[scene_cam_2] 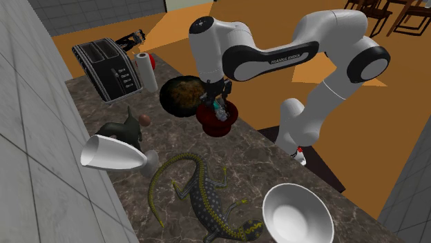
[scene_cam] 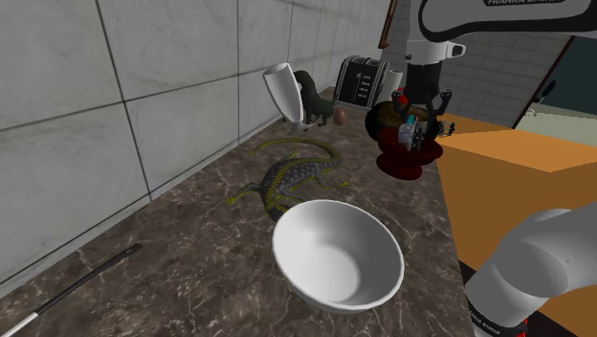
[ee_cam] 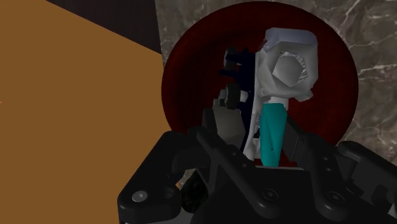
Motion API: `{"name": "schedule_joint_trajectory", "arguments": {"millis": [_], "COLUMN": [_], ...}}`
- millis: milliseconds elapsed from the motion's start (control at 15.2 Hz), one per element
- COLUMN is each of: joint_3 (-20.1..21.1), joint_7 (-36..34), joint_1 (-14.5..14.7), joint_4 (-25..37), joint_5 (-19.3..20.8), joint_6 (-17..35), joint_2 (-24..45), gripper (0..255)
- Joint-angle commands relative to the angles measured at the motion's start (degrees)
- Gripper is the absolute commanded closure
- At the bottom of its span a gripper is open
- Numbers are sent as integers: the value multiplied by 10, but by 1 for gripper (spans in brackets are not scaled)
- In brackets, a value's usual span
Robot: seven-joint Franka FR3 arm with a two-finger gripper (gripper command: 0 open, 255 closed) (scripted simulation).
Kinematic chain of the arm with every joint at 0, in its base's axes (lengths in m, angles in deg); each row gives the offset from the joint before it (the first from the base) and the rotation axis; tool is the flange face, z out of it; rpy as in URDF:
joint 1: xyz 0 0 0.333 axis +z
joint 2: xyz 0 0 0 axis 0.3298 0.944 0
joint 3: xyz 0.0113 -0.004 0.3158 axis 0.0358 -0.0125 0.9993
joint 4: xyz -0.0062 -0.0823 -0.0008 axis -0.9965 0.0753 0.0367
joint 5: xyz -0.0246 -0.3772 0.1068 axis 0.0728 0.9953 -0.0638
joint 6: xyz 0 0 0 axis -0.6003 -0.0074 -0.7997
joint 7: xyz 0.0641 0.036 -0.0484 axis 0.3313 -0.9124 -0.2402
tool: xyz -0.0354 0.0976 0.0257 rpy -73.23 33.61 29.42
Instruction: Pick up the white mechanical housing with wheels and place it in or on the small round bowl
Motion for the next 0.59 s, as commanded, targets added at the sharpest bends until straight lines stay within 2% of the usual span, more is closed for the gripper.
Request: {"name": "schedule_joint_trajectory", "arguments": {"millis": [0,132,198,528], "joint_3": [0,0,0,0], "joint_7": [0,0,0,0], "joint_1": [0,0,0,0], "joint_4": [0,0,0,0], "joint_5": [0,0,0,0], "joint_6": [1,1,1,1], "joint_2": [0,0,0,0], "gripper": [255,255,0,0]}}
